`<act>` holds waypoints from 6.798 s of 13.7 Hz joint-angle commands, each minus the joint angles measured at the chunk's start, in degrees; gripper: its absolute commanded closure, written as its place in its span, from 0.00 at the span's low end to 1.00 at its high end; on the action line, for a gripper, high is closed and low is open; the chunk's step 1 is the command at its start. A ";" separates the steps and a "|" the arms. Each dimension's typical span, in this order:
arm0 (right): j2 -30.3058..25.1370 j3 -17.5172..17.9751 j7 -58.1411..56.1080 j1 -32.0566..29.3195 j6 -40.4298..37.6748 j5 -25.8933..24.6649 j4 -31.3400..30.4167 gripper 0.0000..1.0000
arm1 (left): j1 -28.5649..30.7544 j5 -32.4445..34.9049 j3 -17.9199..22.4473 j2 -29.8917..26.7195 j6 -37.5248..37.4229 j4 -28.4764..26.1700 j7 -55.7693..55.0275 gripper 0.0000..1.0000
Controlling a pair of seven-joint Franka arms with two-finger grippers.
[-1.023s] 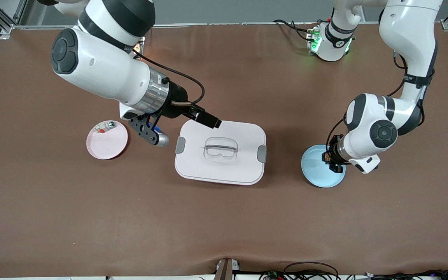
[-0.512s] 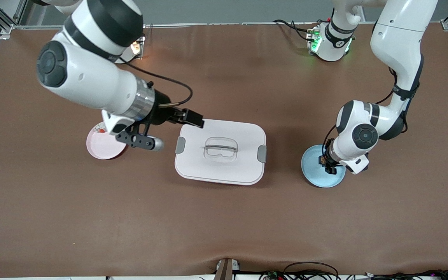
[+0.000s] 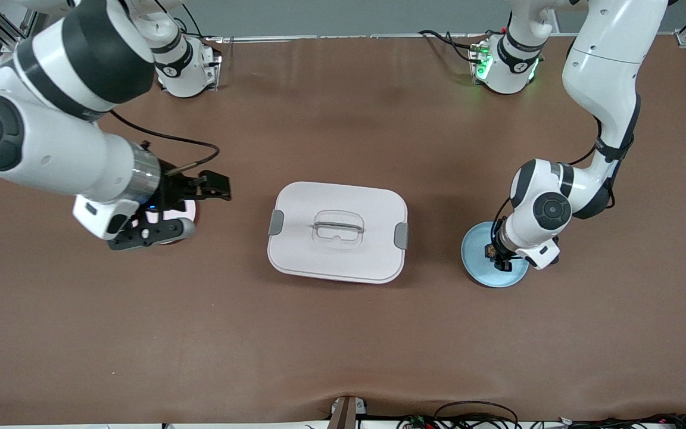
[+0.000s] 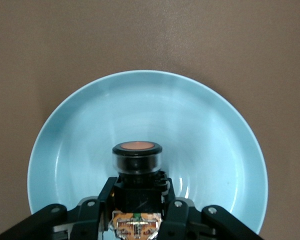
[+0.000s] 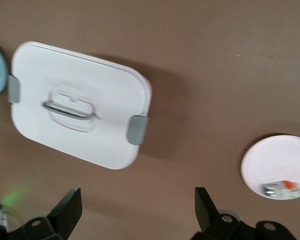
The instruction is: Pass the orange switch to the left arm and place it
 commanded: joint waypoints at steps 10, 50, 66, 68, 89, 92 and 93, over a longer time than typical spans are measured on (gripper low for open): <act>-1.27 0.76 -10.81 -9.08 -10.44 -12.03 -0.50 0.00 | 0.36 2.37 -0.41 -1.94 1.30 -0.39 -1.24 0.08; -3.82 1.20 -1.75 -17.44 -14.04 -14.05 -0.85 0.00 | 8.27 -15.56 -0.33 -25.41 -18.95 6.62 91.75 0.00; -6.63 1.11 -3.86 -20.08 -13.69 -9.48 0.29 0.00 | 9.68 -7.82 -0.68 -32.00 -38.60 16.58 93.86 0.00; -7.06 0.93 -3.86 -19.91 -13.78 -9.83 0.29 0.00 | 9.68 -7.82 -0.68 -31.65 -38.60 16.49 93.94 0.00; -24.91 1.11 0.01 -22.19 0.64 -7.72 -23.62 0.00 | 3.52 -7.73 3.89 -30.07 -47.20 22.29 93.77 0.00; -25.26 1.11 -0.17 -22.10 -0.15 -7.72 -23.53 0.00 | 3.70 -7.82 3.72 -30.77 -51.77 21.77 95.78 0.00; -25.44 1.11 -0.17 -22.19 -0.42 -7.72 -23.62 0.00 | 3.79 -7.82 3.72 -31.29 -51.78 21.24 97.09 0.00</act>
